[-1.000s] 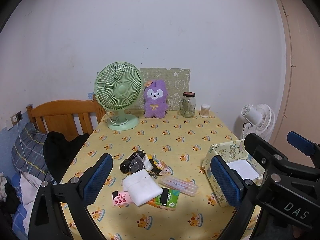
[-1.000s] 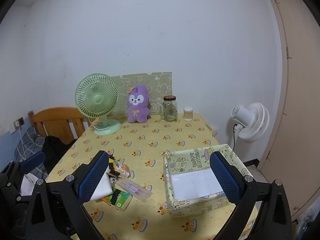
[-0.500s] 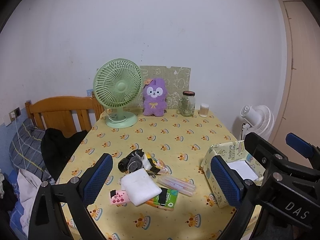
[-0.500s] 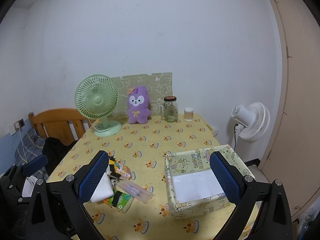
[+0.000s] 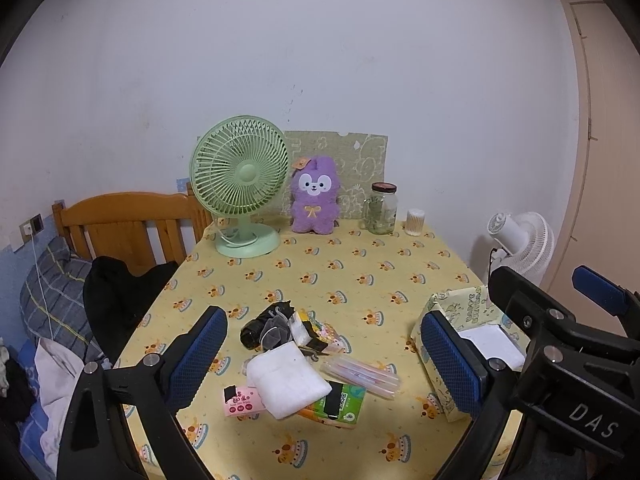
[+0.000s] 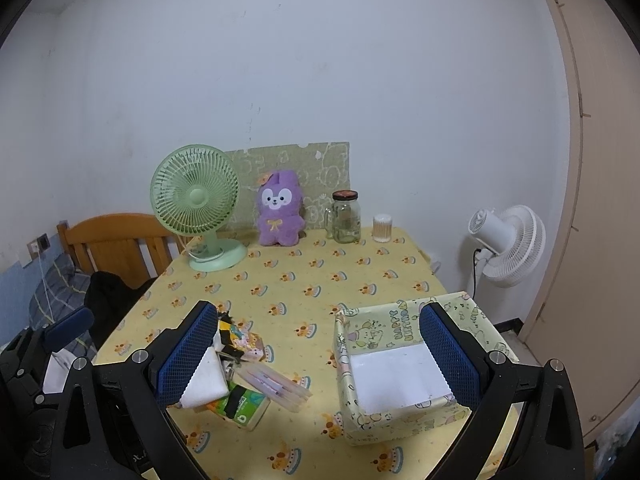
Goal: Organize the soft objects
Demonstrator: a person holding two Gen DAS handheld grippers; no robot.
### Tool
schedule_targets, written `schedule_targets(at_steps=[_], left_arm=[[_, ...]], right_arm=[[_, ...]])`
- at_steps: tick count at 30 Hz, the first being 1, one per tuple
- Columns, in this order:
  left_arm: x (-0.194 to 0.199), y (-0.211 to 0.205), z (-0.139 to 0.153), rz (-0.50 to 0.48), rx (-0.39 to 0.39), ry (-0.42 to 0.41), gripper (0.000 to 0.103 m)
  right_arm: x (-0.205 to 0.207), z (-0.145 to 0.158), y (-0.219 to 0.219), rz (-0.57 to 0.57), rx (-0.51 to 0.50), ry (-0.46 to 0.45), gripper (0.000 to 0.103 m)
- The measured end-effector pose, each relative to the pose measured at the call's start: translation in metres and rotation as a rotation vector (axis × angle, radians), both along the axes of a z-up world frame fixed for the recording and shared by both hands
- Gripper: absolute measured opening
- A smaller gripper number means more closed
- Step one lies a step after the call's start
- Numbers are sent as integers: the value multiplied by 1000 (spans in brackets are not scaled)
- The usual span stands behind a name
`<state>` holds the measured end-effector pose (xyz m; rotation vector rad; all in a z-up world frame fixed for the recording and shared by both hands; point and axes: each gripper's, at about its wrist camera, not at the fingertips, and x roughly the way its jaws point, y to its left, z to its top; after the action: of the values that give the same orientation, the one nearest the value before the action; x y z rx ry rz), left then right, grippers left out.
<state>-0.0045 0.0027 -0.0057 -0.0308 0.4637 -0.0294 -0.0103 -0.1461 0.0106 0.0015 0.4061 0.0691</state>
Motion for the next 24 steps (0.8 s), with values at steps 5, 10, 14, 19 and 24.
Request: schedule_targets(at_steps=[5, 10, 14, 19, 24], left_arm=[[6, 6, -7, 10, -10, 20, 94], [15, 13, -16, 13, -19, 44, 94], [24, 19, -27, 0, -26, 68, 94], [35, 26, -43, -5, -38, 107, 94], [45, 32, -58, -5, -48, 159, 94]], right_arm=[[8, -6, 4, -3, 2, 12, 102], [17, -14, 12, -4, -5, 28, 102], [26, -23, 17, 8, -5, 41, 102], [37, -37, 26, 21, -15, 49, 101], [49, -53, 35, 50, -24, 66, 99]])
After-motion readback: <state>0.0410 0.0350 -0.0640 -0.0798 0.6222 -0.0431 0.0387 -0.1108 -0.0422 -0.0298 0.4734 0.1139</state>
